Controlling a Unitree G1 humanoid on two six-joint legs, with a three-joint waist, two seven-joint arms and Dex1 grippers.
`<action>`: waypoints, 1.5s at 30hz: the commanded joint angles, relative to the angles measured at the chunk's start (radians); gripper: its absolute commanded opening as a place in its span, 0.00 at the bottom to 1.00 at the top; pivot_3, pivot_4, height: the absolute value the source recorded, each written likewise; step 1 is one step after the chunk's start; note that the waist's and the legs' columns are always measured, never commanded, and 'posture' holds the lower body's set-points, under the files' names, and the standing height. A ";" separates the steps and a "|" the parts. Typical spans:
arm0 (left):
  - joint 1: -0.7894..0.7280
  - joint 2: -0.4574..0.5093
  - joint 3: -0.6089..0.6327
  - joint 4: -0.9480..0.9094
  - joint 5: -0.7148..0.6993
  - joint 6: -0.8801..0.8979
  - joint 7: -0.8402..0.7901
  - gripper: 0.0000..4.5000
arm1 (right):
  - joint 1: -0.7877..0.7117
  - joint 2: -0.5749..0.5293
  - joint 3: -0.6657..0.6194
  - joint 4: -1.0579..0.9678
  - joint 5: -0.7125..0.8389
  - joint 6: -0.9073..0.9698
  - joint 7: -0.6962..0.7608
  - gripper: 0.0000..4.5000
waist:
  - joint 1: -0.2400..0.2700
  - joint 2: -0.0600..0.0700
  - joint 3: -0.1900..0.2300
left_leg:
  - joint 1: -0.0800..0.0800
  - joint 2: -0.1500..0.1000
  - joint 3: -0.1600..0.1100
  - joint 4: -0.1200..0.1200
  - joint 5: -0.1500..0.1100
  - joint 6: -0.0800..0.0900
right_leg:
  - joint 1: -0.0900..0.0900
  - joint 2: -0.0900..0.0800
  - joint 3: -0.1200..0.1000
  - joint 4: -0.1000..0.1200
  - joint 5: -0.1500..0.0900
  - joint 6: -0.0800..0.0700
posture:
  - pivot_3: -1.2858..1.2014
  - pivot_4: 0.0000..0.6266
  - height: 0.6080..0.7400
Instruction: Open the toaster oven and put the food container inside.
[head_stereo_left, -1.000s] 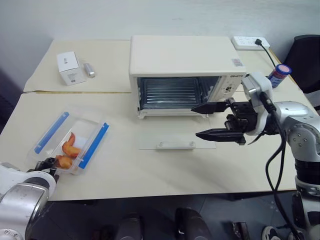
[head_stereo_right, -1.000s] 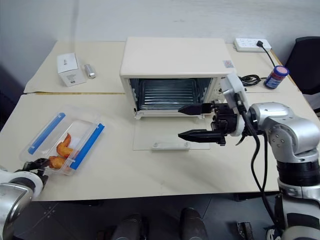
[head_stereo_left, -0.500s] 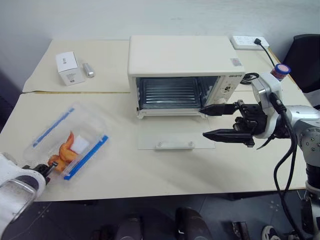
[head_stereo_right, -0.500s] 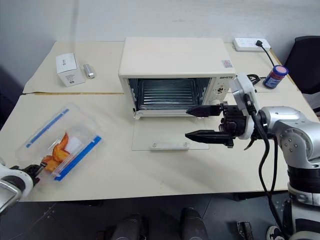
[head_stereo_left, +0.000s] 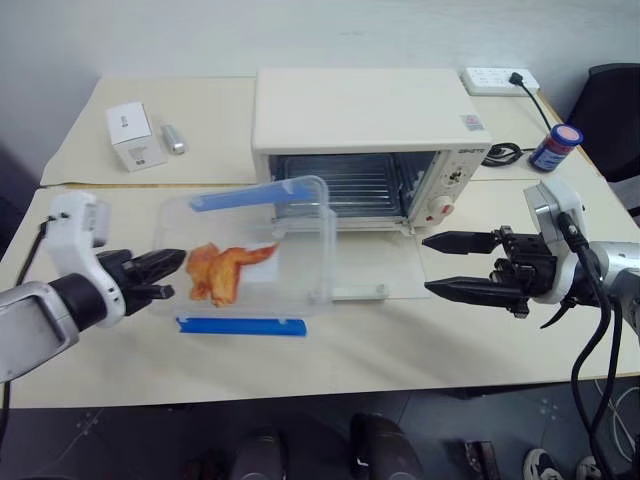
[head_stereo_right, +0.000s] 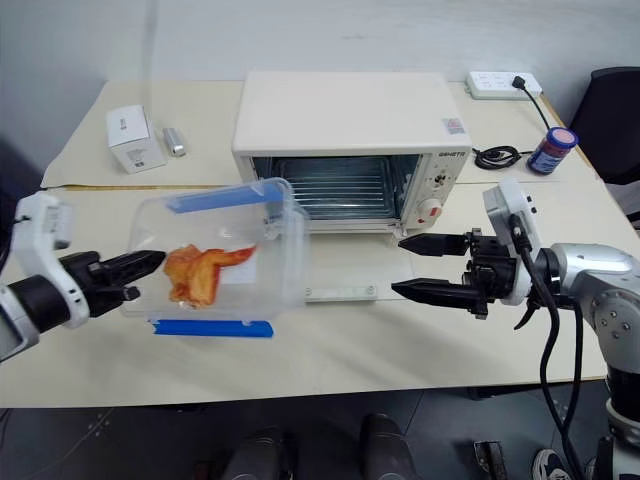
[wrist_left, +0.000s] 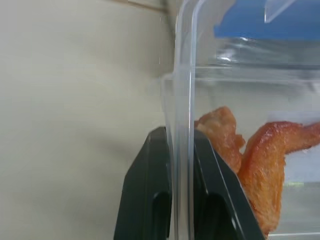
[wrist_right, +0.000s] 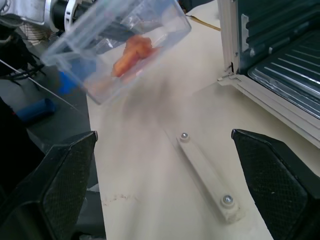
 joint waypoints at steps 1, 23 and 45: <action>-0.198 0.025 -0.195 0.042 -0.002 0.022 0.004 0.04 | 0.033 -0.030 -0.087 -0.040 0.023 -0.019 -0.010 1.00 | 0.002 0.000 0.000 | 0.000 0.000 0.000 -0.001 0.000 0.000 | 0.000 0.000 0.001 0.000 0.000 0.000 | 0.52 0.24 1.00; -0.953 -0.519 -0.613 0.509 0.430 0.390 0.015 0.56 | 0.332 -0.009 -0.299 -0.172 0.070 -0.089 -0.129 1.00 | 0.029 0.000 0.001 | -0.002 0.001 0.000 0.005 0.005 -0.003 | 0.003 0.008 0.003 -0.003 0.006 0.011 | 0.52 0.24 1.00; -0.488 -0.139 -0.129 0.141 0.577 0.329 -1.300 0.00 | 0.341 -0.046 -0.227 -0.259 0.202 -0.047 -0.085 0.40 | 0.029 -0.001 0.001 | -0.002 0.002 0.000 0.003 0.005 -0.003 | 0.001 0.008 0.003 -0.004 0.006 0.011 | 0.52 0.24 1.00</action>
